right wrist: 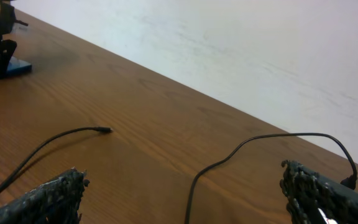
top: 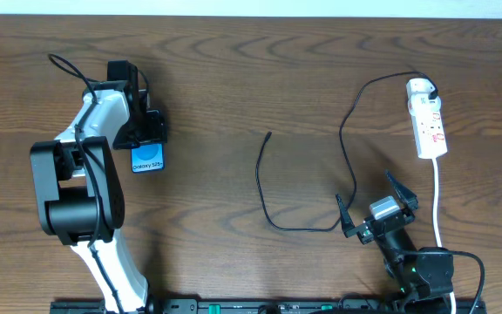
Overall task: Plug charger to phone and switch on socket
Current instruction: 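Lower the left gripper and close it on the phone's sides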
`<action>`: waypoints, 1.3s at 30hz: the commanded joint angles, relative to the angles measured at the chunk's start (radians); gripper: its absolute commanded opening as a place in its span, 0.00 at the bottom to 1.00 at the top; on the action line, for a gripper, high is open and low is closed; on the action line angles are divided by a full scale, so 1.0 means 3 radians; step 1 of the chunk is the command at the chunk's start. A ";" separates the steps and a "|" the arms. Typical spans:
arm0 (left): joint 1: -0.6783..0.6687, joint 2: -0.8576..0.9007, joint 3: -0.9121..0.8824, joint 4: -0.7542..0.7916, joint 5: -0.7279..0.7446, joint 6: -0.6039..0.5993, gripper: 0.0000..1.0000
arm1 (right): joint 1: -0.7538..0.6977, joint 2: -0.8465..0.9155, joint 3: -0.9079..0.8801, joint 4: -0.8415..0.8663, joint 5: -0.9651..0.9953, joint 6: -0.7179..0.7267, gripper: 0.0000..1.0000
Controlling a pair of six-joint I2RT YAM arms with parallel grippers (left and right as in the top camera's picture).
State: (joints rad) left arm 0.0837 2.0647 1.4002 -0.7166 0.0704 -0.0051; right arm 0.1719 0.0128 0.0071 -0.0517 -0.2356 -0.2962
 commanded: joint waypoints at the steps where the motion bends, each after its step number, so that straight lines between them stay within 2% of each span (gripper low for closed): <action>1: -0.0045 0.0094 -0.0130 -0.0006 0.0264 -0.0132 0.75 | -0.0023 -0.0020 -0.0005 -0.0013 -0.0020 0.0038 0.99; 10: -0.0045 0.0094 -0.0130 0.0019 0.0264 -0.0266 0.74 | -0.0023 -0.0020 -0.0005 -0.0013 -0.0020 0.0038 0.99; 29: -0.0045 0.0094 -0.0130 0.0114 0.0264 -0.0278 0.75 | -0.0023 -0.0020 -0.0005 -0.0013 -0.0020 0.0038 0.99; 39: -0.0045 0.0094 -0.0130 -0.0014 0.0263 -0.0287 0.75 | -0.0023 -0.0020 -0.0005 -0.0013 -0.0020 0.0038 0.99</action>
State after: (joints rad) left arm 0.0830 2.0640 1.3987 -0.7006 0.0715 -0.0788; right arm 0.1719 0.0128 0.0071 -0.0517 -0.2356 -0.2962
